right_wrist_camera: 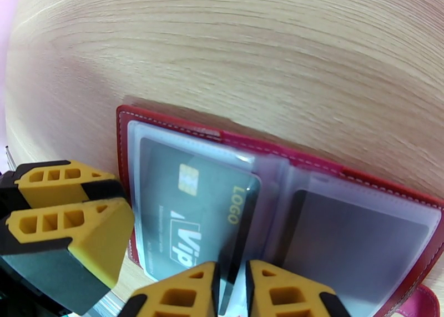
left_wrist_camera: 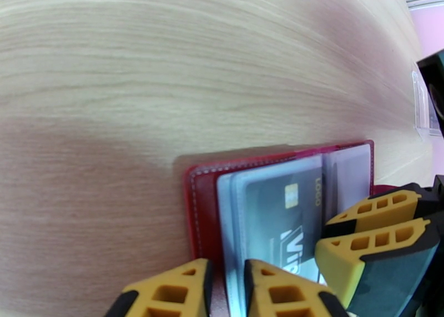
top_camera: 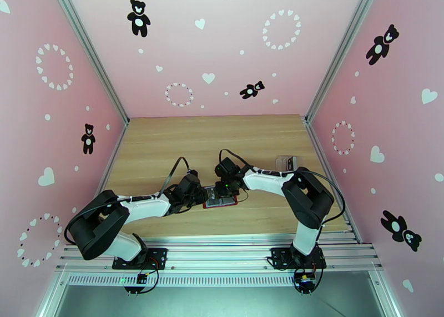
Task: Put the credit cards into the card holder
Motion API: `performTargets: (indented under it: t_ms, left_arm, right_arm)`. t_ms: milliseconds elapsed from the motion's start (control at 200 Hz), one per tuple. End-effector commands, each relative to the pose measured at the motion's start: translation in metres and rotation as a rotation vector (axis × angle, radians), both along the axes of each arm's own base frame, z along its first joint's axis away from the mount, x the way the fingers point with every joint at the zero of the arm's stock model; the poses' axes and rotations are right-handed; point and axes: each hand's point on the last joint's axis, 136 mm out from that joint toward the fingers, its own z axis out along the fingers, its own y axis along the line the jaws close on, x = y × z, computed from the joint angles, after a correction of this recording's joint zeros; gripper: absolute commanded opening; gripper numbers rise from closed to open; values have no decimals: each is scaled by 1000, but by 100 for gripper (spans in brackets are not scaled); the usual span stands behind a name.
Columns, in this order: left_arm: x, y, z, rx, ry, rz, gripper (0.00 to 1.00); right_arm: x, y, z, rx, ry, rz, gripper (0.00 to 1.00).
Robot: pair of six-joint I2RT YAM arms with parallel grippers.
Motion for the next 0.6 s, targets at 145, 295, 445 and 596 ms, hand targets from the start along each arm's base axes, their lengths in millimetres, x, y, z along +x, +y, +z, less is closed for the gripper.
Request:
performTargets:
  t_ms: [145,295,445,596]
  left_arm:
    - [-3,1,-4,1,11,-15,23]
    - [-4,1,0,-7,5,-16,23]
    - [-5,-1,6,-28,0,-23,24]
    - [-6,-1,13,-47,-10,-23,27]
  right_arm:
    - [2,-1,-4,-39,-3,8,19]
    - [0,-3,-14,-55,12,9,16]
    - [-3,-5,-20,-66,23,13,15]
    - [-5,-7,-26,-76,31,13,14]
